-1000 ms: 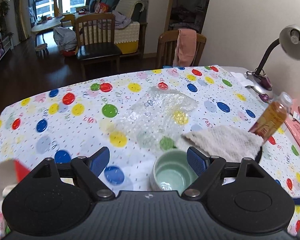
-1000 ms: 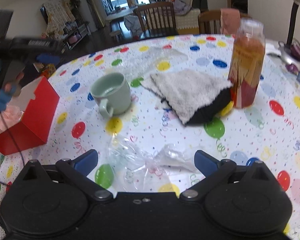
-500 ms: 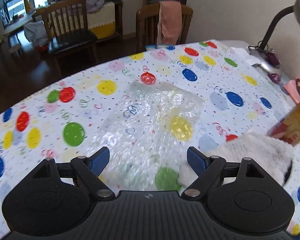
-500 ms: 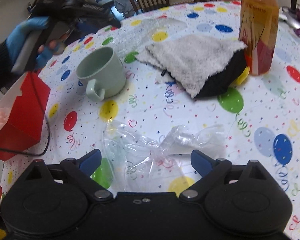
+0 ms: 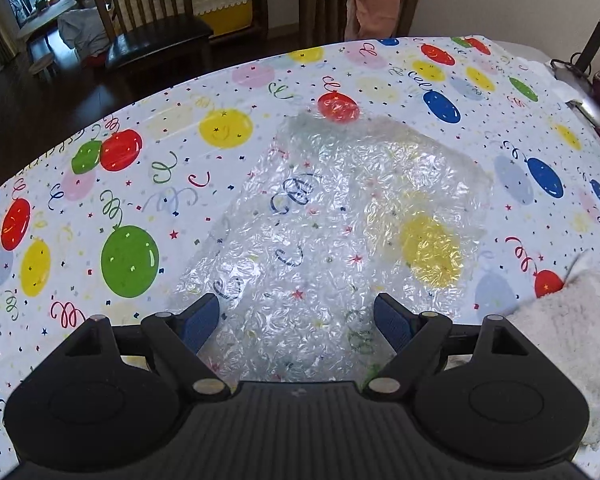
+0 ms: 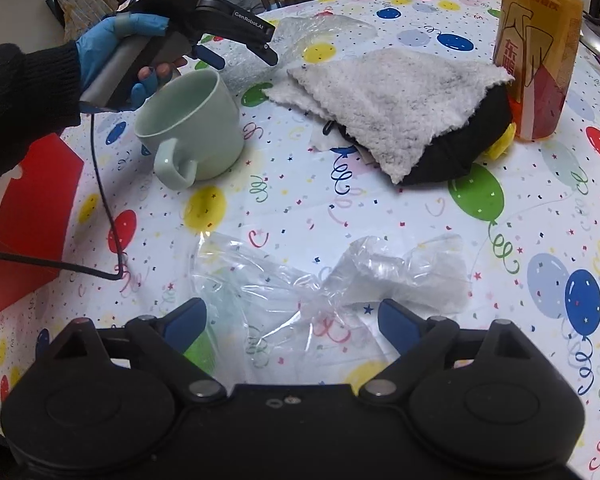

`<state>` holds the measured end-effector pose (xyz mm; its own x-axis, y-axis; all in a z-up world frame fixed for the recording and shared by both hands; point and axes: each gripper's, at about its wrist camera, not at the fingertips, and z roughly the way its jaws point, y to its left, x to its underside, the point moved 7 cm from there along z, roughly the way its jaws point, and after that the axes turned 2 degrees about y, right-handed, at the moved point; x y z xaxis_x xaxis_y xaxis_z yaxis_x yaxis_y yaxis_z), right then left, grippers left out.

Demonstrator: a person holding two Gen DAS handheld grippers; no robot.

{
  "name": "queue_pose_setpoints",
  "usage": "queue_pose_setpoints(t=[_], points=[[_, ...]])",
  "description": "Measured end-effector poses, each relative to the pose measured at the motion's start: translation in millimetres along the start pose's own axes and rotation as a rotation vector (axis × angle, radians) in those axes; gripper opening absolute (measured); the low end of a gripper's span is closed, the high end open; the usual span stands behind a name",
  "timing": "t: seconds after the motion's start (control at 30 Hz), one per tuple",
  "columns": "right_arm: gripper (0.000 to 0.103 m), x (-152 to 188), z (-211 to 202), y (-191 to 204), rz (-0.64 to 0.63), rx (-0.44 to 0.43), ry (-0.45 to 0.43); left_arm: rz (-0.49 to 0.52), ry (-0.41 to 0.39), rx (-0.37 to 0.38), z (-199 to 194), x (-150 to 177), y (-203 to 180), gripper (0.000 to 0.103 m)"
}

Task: Organize soft objects
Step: 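Close the left gripper on the bubble wrap while the right grasps the plastic bag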

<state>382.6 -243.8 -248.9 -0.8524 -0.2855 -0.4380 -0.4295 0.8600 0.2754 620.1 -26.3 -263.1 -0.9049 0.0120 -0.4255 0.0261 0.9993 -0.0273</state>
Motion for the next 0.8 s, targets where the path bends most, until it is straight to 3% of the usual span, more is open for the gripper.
queue_pose_setpoints(t=[0.2, 0.3, 0.37, 0.47, 0.5, 0.53, 0.63, 0.67, 0.8], points=[[0.093, -3, 3, -1, 0.009, 0.028, -0.017, 0.021, -0.014, -0.02, 2, 2, -2, 0.084], [0.089, -5, 6, -3, 0.037, 0.038, -0.028, 0.018, -0.026, -0.025, 1, 3, -1, 0.079], [0.083, -4, 9, -4, 0.049, 0.046, -0.028, 0.022, -0.023, -0.029, 0, 2, -1, 0.071], [0.08, -4, 10, -5, 0.043, 0.065, -0.032, 0.025, -0.028, -0.027, -2, 1, -1, 0.051], [0.078, -4, 10, -5, 0.035, 0.075, -0.034, 0.028, -0.034, -0.027, -3, 1, -1, 0.038], [0.073, -5, 10, -5, 0.024, 0.092, -0.037, 0.029, -0.039, -0.028, -5, 1, -1, 0.028], [0.056, -6, 11, -4, -0.019, 0.139, -0.04, 0.021, -0.052, -0.035, -8, 1, -1, 0.016], [0.047, -6, 10, -4, -0.034, 0.158, -0.042, 0.018, -0.053, -0.037, -8, 1, -1, 0.014], [0.031, -7, 10, -5, -0.072, 0.194, -0.055, 0.001, -0.049, -0.051, -11, 4, 4, 0.009]])
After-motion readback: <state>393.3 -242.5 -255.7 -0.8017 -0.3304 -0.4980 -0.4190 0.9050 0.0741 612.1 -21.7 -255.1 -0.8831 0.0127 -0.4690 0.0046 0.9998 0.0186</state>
